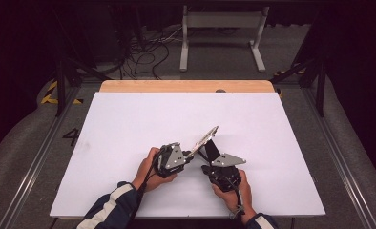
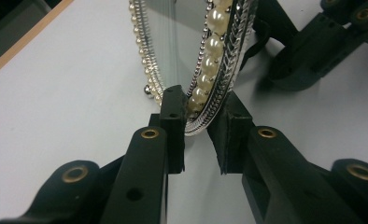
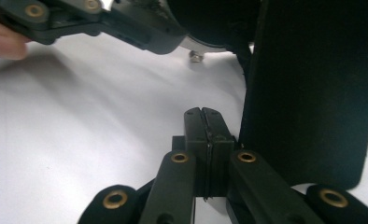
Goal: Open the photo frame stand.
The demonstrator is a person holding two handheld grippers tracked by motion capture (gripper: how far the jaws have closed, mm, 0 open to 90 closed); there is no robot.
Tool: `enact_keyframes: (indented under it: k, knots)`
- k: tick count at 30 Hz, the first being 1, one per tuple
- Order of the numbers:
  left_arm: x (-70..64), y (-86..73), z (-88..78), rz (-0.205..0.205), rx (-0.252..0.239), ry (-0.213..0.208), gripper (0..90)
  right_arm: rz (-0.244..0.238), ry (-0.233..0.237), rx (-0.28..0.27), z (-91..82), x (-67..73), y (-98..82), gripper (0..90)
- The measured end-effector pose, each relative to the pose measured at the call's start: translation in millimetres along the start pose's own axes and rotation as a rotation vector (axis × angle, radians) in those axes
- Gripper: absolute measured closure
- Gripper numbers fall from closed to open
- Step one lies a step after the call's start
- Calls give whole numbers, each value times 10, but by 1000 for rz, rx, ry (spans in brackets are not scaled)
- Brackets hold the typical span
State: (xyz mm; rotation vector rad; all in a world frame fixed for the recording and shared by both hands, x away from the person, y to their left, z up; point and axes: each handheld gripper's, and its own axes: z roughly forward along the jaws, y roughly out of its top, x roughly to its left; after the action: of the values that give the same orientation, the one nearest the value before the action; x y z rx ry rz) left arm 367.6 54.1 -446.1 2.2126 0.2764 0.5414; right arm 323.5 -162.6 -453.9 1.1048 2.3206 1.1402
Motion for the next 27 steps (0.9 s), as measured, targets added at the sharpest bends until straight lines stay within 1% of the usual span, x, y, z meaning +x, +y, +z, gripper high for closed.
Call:
enact_keyframes:
  k: [1,2,3,4,6,8,12,13,16,22,27]
  knots:
    - [-11,7,0,9,3,-1,759,1,0,0,-7,-17,-4,900]
    - [-22,10,-2,8,5,1,758,3,4,1,-13,-29,-10,900]
    - [-22,18,-2,16,-2,-11,756,-2,3,4,-17,-36,-13,900]
    - [-31,21,-3,12,0,-13,753,-12,-2,5,-25,-46,-18,900]
    - [-25,20,-1,6,-6,-23,750,-13,8,4,-35,-69,-24,900]
    - [-26,20,-1,2,-7,-26,748,-19,8,7,-42,-79,-26,900]
    - [-45,24,-3,-10,-5,-34,743,-20,21,15,-62,-109,-51,900]
    - [-43,28,0,0,-8,-34,743,-15,25,16,-65,-116,-65,900]
    - [-44,27,1,-3,-10,-38,740,-25,27,25,-64,-130,-99,900]
    - [-42,25,5,-11,-16,-45,738,-22,29,16,-77,-137,-102,900]
    - [-45,23,7,-13,-19,-44,737,-26,25,-6,-98,-126,-76,900]
